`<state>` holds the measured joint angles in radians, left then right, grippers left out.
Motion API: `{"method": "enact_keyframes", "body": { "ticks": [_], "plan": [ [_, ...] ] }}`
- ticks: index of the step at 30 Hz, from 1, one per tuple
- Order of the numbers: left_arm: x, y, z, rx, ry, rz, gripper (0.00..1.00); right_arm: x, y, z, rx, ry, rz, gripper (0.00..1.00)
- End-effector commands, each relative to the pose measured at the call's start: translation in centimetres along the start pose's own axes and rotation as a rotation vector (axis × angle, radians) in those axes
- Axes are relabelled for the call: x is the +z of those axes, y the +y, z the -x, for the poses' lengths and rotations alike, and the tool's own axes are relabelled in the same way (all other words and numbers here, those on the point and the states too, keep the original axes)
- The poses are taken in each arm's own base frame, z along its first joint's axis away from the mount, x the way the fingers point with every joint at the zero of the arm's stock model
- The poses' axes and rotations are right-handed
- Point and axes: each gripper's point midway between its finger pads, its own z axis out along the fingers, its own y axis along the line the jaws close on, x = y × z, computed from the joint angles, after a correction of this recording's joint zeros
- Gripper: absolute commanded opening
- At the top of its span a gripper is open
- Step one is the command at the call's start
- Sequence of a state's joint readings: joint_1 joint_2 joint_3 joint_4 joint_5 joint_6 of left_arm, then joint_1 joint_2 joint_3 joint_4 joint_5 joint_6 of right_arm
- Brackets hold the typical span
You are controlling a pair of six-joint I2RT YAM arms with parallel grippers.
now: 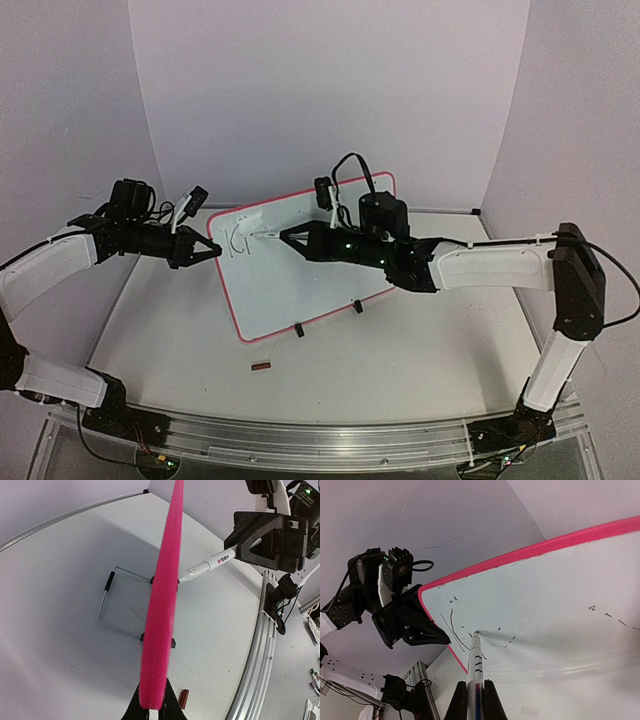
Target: Write a sentence on the whiteboard
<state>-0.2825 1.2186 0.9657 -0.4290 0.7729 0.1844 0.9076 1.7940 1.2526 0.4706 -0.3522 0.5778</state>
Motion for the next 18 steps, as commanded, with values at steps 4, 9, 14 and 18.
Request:
{"method": "enact_keyframes", "body": {
  "ticks": [4, 9, 14, 18],
  "plan": [
    [-0.4, 0.9, -0.1, 0.033, 0.016, 0.073, 0.00, 0.2, -0.3, 1.1, 0.006, -0.037, -0.011, 0.00],
    [-0.4, 0.9, -0.1, 0.033, 0.017, 0.072, 0.00, -0.1, -1.1, -0.2, 0.027, -0.010, -0.027, 0.00],
    [-0.4, 0.9, -0.1, 0.034, 0.015, 0.072, 0.00, -0.2, -1.5, -1.0, 0.039, 0.008, -0.033, 0.00],
    [-0.4, 0.9, -0.1, 0.035, 0.015, 0.073, 0.00, -0.3, -1.4, -1.1, 0.043, 0.013, -0.028, 0.00]
  ]
}}
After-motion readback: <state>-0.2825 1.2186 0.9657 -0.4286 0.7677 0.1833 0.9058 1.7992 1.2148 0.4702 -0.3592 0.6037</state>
